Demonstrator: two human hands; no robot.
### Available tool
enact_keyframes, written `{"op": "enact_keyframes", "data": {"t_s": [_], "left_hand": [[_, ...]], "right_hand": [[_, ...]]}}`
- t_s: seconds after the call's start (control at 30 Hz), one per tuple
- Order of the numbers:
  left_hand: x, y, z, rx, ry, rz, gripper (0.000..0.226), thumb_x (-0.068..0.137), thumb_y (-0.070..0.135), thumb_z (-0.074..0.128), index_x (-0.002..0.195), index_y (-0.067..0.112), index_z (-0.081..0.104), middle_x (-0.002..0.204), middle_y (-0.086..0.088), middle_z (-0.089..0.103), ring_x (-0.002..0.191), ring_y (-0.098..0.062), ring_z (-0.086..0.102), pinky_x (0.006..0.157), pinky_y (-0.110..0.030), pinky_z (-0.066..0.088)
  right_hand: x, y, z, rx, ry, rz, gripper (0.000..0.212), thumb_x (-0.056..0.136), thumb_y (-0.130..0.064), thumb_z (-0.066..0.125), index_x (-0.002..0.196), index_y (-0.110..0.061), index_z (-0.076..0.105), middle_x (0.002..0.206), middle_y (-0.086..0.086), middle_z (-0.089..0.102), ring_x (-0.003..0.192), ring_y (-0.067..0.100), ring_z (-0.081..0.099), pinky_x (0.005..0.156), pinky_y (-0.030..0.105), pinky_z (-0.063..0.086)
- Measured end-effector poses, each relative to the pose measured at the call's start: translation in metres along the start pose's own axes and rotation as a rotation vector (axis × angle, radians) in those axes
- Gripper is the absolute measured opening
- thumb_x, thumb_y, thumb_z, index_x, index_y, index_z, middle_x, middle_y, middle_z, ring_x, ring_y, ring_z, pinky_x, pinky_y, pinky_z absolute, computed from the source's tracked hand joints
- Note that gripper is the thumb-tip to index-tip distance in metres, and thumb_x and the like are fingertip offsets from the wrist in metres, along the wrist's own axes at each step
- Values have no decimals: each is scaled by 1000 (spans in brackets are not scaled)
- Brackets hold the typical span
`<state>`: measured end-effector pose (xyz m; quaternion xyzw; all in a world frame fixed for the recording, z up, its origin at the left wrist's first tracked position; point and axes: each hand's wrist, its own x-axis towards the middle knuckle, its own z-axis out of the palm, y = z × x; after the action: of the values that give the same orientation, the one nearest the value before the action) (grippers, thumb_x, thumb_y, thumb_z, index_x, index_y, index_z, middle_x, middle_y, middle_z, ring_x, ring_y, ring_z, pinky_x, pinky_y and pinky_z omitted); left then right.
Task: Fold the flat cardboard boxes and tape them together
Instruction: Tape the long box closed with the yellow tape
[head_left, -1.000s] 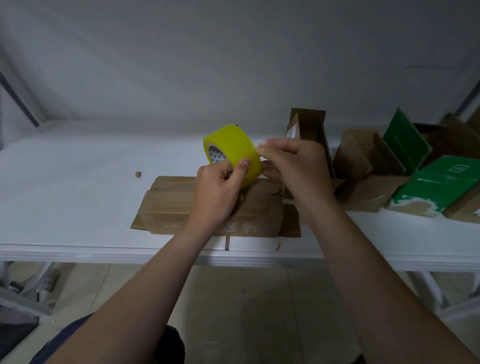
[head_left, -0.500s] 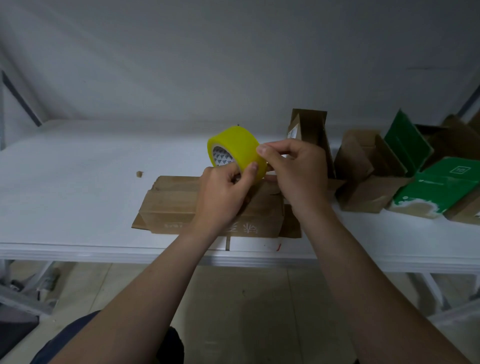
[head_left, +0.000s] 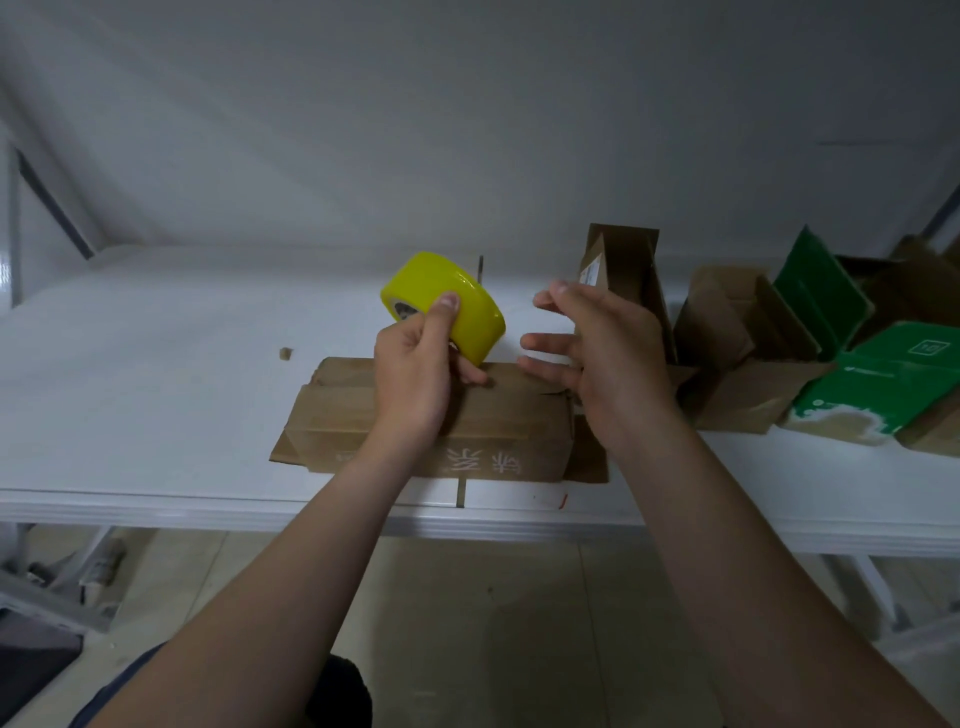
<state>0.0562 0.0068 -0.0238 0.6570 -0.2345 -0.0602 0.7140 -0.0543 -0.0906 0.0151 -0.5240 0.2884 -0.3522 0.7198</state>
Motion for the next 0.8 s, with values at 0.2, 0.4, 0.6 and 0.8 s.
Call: {"op": "enact_keyframes", "data": {"t_s": [0.2,0.4,0.6,0.8], "left_hand": [[6,3,-5,-186,76,-104,65,102,39,47,45,13,64,44,-13,56,60,-23,58,86,-42,49],[13,0,-12,-469,35,-189,49,87,50,58,68,5,66,61,-28,49,57,-34,49,69,-41,51],[16,6,-22,-711,-178,-349,60,103,49,36,82,2,67,37,-2,40,29,-8,23,42,-19,30],[20,3,-16,-643,-117,-419,47,103,54,43,88,11,53,51,-11,43,43,-16,47,50,-24,48]], "right_hand": [[6,-1,-8,-208,-146,68,64,91,-33,74,148,-19,47,127,-2,65,83,24,76,65,36,61],[9,9,-4,-278,-431,-47,68,82,-42,67,146,-32,50,134,-13,59,111,14,67,81,36,48],[13,16,-13,-671,-525,-253,62,82,-40,77,139,-45,52,141,-23,49,131,6,44,105,33,40],[18,32,-14,-988,-400,-634,34,87,-34,75,120,-29,68,128,-23,53,129,6,31,102,10,22]]}}
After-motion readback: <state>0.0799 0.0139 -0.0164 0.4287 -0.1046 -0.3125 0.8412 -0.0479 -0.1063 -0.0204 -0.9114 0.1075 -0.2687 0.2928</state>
